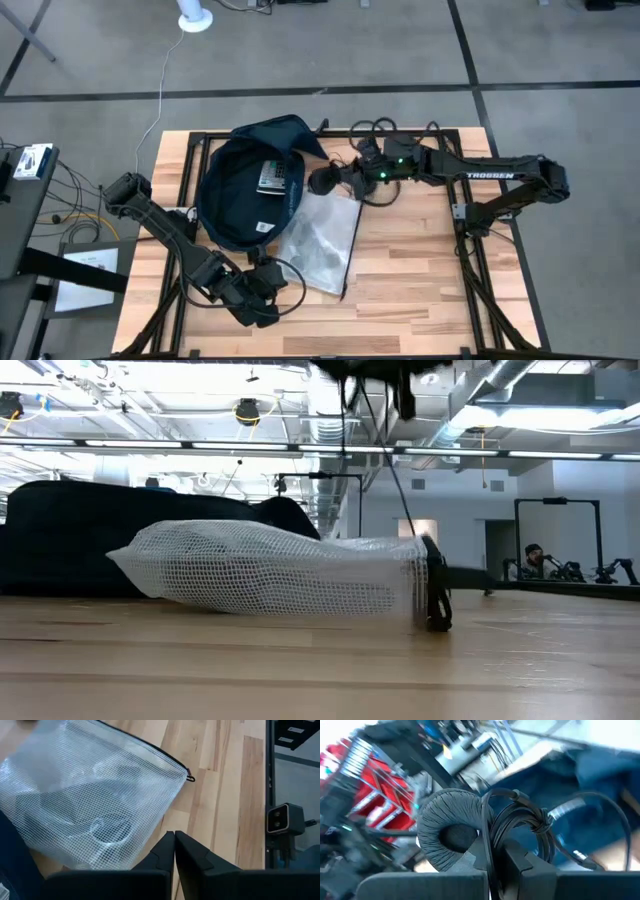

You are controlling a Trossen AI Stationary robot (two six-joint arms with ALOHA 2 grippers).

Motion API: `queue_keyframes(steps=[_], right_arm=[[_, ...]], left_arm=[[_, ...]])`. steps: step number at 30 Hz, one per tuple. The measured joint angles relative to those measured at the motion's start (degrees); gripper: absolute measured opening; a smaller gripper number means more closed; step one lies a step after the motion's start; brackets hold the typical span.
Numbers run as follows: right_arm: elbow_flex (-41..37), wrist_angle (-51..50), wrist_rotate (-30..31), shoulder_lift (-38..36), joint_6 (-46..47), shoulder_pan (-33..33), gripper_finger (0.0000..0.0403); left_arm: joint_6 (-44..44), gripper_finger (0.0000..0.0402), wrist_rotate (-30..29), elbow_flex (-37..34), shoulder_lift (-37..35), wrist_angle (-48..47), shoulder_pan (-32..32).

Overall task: Unpack backpack
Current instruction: Put the black headphones into the dark blue backpack

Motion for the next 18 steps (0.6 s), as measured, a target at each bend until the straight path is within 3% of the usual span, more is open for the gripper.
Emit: queue_keyframes(steps=[5, 9, 14, 18], right_arm=[[6.1, -0.1, 0.1, 0.5, -1.3, 1.0, 0.0000], [10.2, -1.2, 0.1, 3.3, -2.7, 2.0, 0.0000], [15.9, -2.0, -0.6, 10.7, -4.2, 2.2, 0.0000], [21.2, -2.2, -2.5, 19.6, -4.2, 1.6, 0.0000]], left_arm=[[-2.0, 0.0000, 0.0, 0.0, 0.0, -2.8, -2.1], [-9.2, 0.0000, 0.0, 0.0, 0.0, -10.3, -4.6], [-17.8, 0.0000, 0.0, 0.0, 0.0, -17.8, -8.0], [-20.1, 0.0000, 0.0, 0.0, -0.1, -18.6, -10.0]])
